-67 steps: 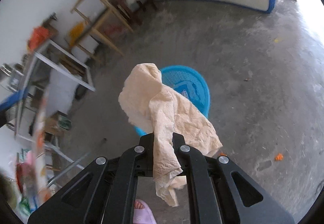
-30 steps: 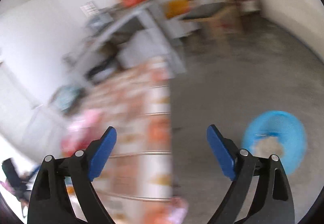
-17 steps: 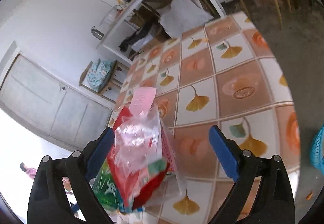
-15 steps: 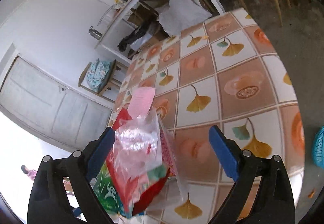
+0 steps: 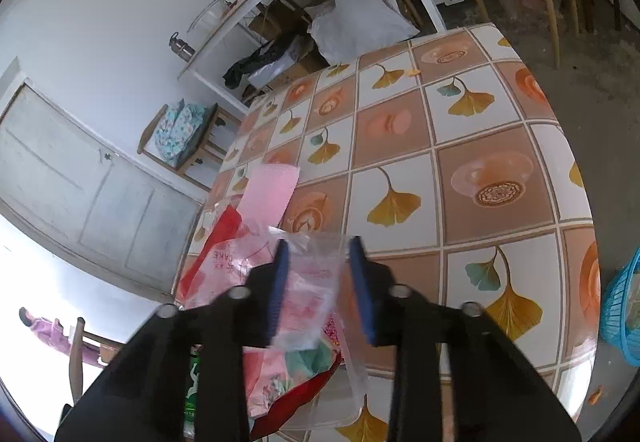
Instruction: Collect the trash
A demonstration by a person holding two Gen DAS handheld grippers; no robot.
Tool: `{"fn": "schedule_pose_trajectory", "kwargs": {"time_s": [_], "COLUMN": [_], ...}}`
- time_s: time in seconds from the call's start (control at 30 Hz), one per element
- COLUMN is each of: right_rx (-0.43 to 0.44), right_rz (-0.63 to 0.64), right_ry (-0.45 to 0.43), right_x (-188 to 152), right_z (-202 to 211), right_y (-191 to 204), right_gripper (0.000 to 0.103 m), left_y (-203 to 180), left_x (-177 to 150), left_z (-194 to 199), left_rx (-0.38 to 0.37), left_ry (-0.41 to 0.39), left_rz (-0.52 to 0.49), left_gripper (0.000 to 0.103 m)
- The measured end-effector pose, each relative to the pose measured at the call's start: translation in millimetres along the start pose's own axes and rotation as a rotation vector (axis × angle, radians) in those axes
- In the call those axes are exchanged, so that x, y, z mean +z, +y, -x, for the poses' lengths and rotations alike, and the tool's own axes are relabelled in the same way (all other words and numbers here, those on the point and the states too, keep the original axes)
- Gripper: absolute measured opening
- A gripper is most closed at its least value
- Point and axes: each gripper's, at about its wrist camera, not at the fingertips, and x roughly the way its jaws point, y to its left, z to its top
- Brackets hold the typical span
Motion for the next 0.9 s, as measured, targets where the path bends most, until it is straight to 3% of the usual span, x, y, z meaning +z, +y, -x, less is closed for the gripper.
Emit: {"fn": "schedule_pose_trajectory", "kwargs": {"time_s": [0.23,0.43,0.5,0.6,0.77,0.9], "right_rx": [0.027,0.067,0.082,0.097,0.114,0.118], "right_rz": [0.000,-0.014,-0.022,-0.020,-0.012,-0.018], "right_ry": [-0.054,-0.083,-0.084,-0.084,-0.081,-0.074], "right_x": [0.2,2.1,2.5,2.3,1.3,2.1], "right_z": [13.1,25.9,26.7,26.4,23.6,20.9], "right_y": [4.2,1.7,1.1,1.5,4.7,6.0], "right_gripper": [0.009,0.008,0.008,0.007,0.007,0.007], "left_y": [20.2,91.9,136.7,188.4,236.0,257.9], "left_x": [9.1,47.9,66.4,88.9,119.5,128.7], "left_z": [11.1,23.0,8.9,-25.6,-100.5,-151.1], "left_rx": [0.010,0.067,0.077,0.105,0.232,0.259], "left_ry": [-0.042,-0.105,-0.045,0.053,0.223,0.341], "left_rz": [0.075,0.217,0.323,0.393,0.310,0.296], "left_gripper": [0.084,0.084,0.084,0.084,0.085,0.089]}}
